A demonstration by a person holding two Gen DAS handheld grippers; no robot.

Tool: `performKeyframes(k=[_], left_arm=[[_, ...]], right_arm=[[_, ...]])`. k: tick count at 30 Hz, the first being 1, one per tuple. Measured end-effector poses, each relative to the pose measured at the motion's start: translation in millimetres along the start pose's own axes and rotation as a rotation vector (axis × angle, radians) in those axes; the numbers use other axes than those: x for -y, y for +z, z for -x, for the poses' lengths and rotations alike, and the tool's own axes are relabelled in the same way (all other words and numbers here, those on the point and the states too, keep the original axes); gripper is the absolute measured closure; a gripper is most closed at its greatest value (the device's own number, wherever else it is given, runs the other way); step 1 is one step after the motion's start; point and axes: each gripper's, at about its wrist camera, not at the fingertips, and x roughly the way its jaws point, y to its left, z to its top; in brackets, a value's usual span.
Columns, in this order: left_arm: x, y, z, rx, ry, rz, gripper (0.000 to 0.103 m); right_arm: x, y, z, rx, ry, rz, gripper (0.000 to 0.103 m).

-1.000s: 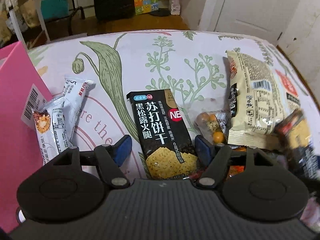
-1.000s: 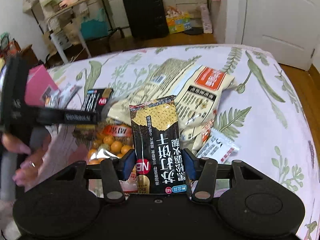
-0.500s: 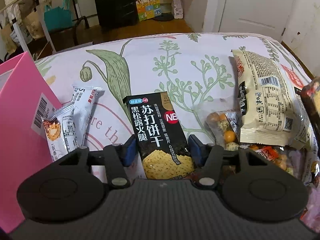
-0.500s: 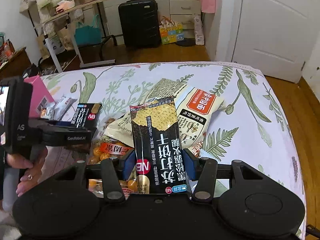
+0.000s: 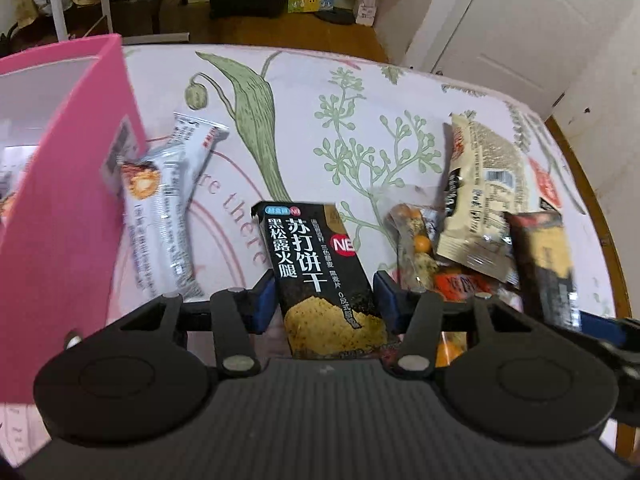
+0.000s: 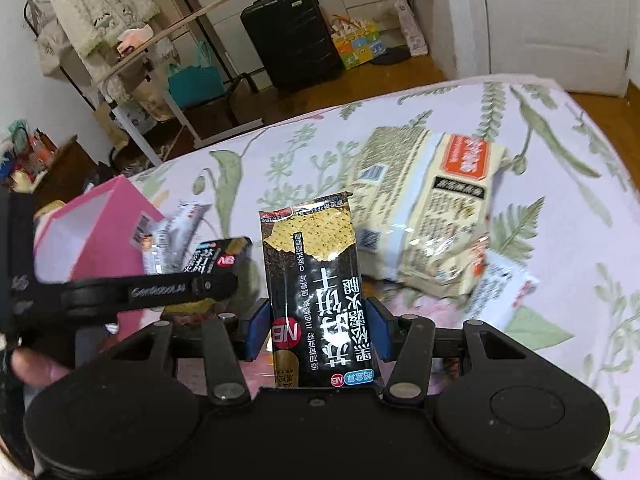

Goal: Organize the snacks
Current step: 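Carry both black cracker packs over the pink box with both tools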

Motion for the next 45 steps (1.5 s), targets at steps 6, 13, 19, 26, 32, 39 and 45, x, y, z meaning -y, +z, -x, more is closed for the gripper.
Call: performKeyframes(k=[6,13,19,26,32,39,45], left_arm=[[-15,-11,29,-0.012,-0.043,0.042,0.055],[-24,-31,17,-0.102,-0.03,0.031,0.055],[-29,-43,3,-0.14,-0.026,0.05,0.051],[-19,-50,4,-0.122,-0.005,-0.002,0.058],[-19,-53,17,-0.153,-0.03,-0.009,0.059],[-18,-56,47,-0.146,-0.026,-0.041,0.059],[-28,-65,77,-0.145,-0.029,-0.043,0.059]], right_arm=[[-11,-3,0,-0.041,0.077,-0.04,0.047],[-22,-14,-10,-0.086,0.075,-0.012,0.047],[-24,-19,-18,-0.116,0.062,0.013,0.047],[-22,-22,-18,-0.143,0.049,0.017,0.047],[-32,-25,-7,-0.176,0.057,0.032,0.047],[-42,-34,6,-0.191,0.107,0.016,0.047],[-51,-41,18,-0.202,0.145,0.042,0.047]])
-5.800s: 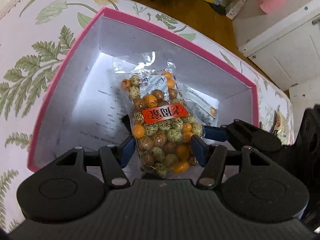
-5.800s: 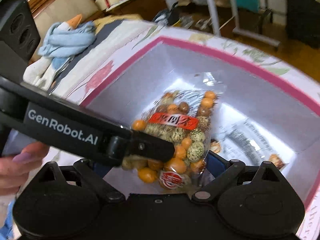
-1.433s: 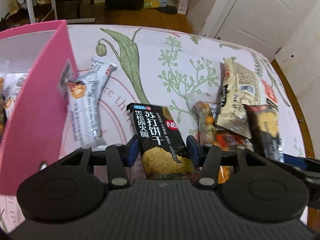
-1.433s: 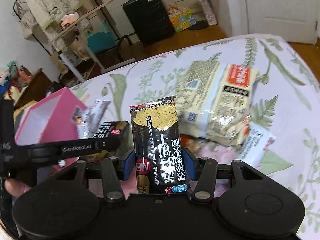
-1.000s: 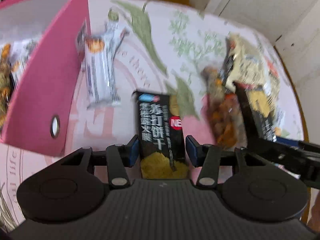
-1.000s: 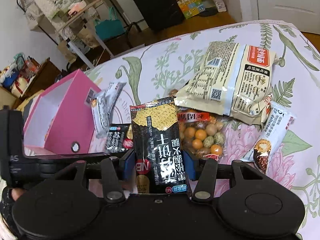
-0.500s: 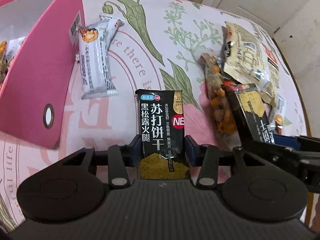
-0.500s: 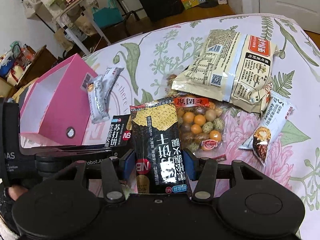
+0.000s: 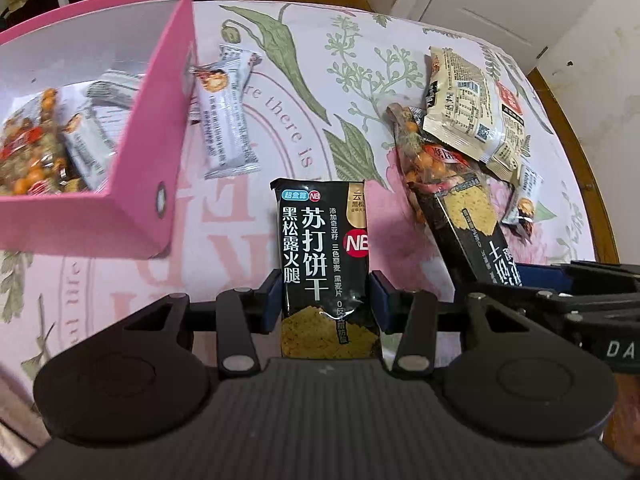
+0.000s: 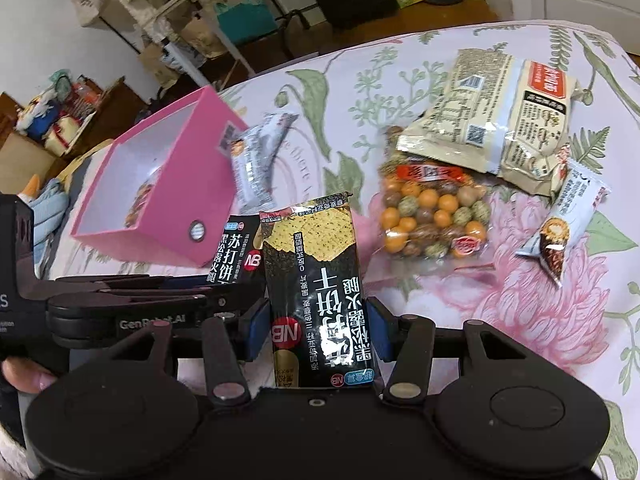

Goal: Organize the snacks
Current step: 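Carry both black cracker packs over the pink box with both tools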

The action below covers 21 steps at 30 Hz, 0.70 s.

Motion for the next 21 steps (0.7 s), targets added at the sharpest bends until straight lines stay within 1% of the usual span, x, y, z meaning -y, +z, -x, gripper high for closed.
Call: performKeyframes(k=[5,6,9,10,12,15,21], left_arm=[[-14,-8,31,0.015,-0.024,0.019,0.059],[-16,-10,38,0.027,-0.022,0.026,0.059],[-23,-13,58,0.067,0.021,0.029,0.059],[-26,-13,65,0.083,0.022,0.034,0.059],[-36,-14,79,0.112,0.008,0.051,0.059],[-50,-11,96,0.16,-0.01,0.083,0.059],[-83,5,128,0.27,0.046,0.136,0.059]], right_arm=[[-17,-5,13,-0.002,0.033,0.053,0.047],[-22,-5,16,0.0,0.042,0.069,0.047],[-41,-4,23,0.01,0.068,0.146,0.047],[-48,-3,26,0.015,0.077,0.17,0.047],[-63,2,28,0.024,0.091,0.23,0.047],[-84,17,28,0.069,0.075,0.305,0.047],[-124,49,16,0.097,0.156,0.388,0.047]])
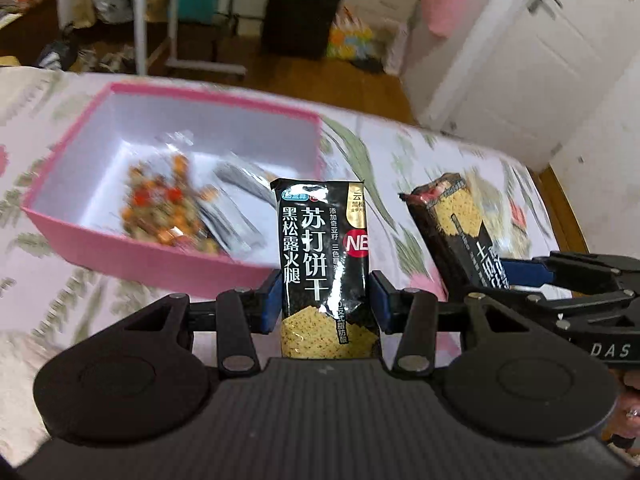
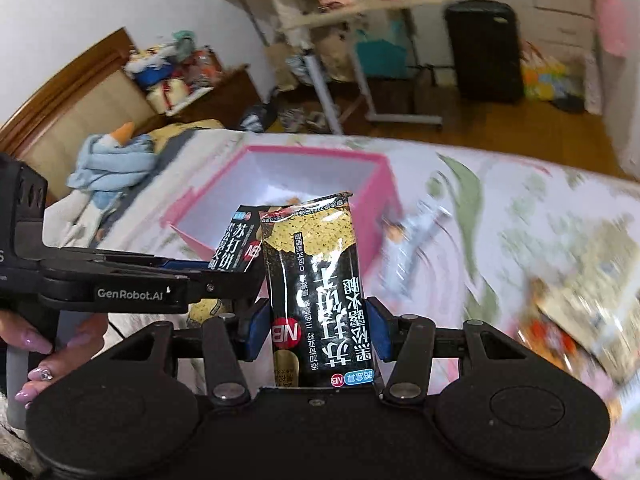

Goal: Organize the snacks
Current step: 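Carry both black cracker packs over the pink box with both tools, then open both tools to drop the cracker packs into the pink box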

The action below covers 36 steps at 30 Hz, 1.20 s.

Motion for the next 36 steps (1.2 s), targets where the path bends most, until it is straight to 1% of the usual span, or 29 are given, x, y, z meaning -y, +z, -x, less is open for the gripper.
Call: performKeyframes(k=[2,3,5,6,10,13,17,19,21,23,25,26,27,29,30,32,34,36], left_arm=[[-12,10,3,0.029,0.031,0.011,0.059],[-18,16,3,0.039,0.044,0.016,0.059],[-29,26,1,0.058,0.059,0.028,0.059],[-35,33,-1,0.063,0.068,0.034,0.059],[-57,49,-11,0.07,0.11,0.045,0.059],[-75,60,-30,0.053,0.125,0.069,0.059],[-98,70,-55,0.072,0.088,0.105,0.058],[-106,72,-65,0.054,0.097,0.104,0.058],[-111,70,-74,0.051,0.127,0.103,0.058],[-117,67,-82,0.042,0.139,0.107,0.058],[-120,65,-88,0.027,0.141,0.116,0.058],[-122,64,-91,0.022,0.146,0.122,0.055],[-123,63,-94,0.025,0.157,0.134,0.055],[-121,61,-94,0.04,0.17,0.116,0.055],[-119,60,-94,0.043,0.18,0.106,0.054],[-116,59,-90,0.055,0.194,0.09,0.049],[-114,60,-83,0.063,0.184,0.085,0.049],[-112,61,-72,0.065,0.165,0.082,0.048]], right_arm=[[-8,14,-10,0.009,0.015,0.024,0.047],[-12,20,-16,0.011,0.003,0.036,0.047],[-26,32,-29,0.007,-0.057,0.09,0.047],[-33,38,-34,0.004,-0.07,0.115,0.047],[-46,65,-62,-0.032,-0.069,0.15,0.047],[-48,75,-91,-0.045,-0.09,0.18,0.047],[-41,79,-129,-0.075,-0.071,0.127,0.047],[-38,78,-144,-0.079,-0.058,0.101,0.047],[-39,75,-157,-0.084,-0.048,0.09,0.047],[-40,72,-168,-0.095,-0.053,0.092,0.047],[-42,68,-176,-0.105,-0.077,0.117,0.047],[-43,67,-179,-0.113,-0.093,0.131,0.047],[-43,66,-182,-0.119,-0.103,0.142,0.046],[-43,63,-184,-0.119,-0.091,0.149,0.044],[-42,62,-184,-0.117,-0.086,0.145,0.042],[-42,61,-179,-0.1,-0.083,0.143,0.04],[-43,61,-169,-0.077,-0.079,0.155,0.032],[-42,61,-154,-0.046,-0.086,0.161,0.031]])
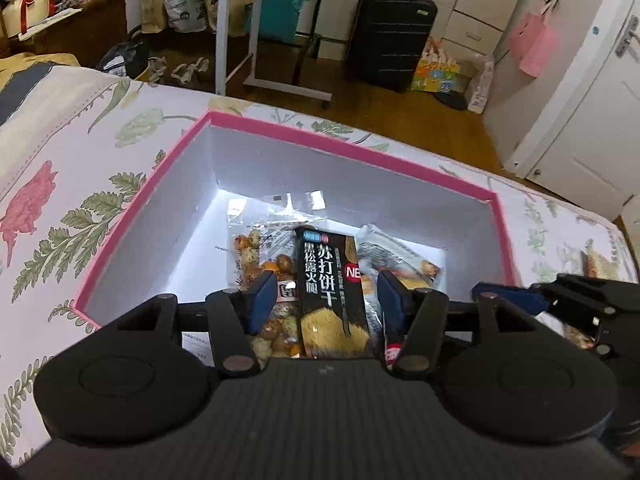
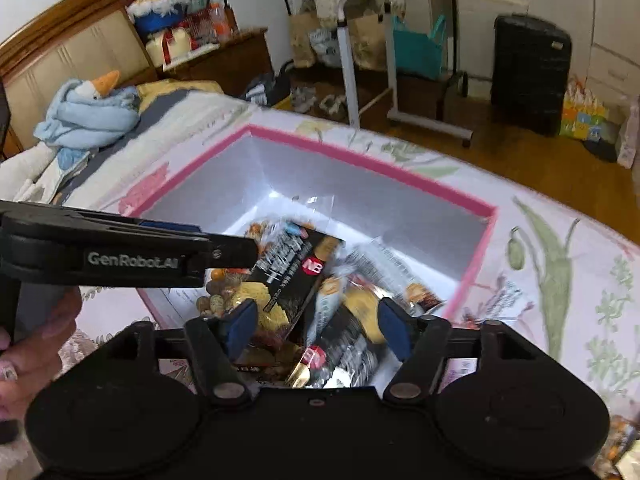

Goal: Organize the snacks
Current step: 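Open both tools to drop the cracker packs into the pink box, then grasp the beige noodle bag with orange label using both tools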

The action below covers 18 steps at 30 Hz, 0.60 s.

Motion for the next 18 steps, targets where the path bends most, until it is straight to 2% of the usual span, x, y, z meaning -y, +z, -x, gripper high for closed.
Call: performKeyframes(k=[6,10,13,18], left_arm=[[20,-2,35,0.018,-0.064,-0.059,0.045],[47,-3,53,0.021,-0.109,-0.143,0.042],[69,-4,61,0.014,-0.167,-0.19,0.036],[113,-6,55,0.001,-0.226,-0.26,0.029]], right_arm=[[24,-13,66,0.13,-0.015,-0.069,0.029],[43,-23,104,0.164,-0.095,-0.061,0.027],[62,-35,138,0.218,-0.158,-0.063,0.023],[100,-57,177,0.263,-0.269,-0.104,0.019]])
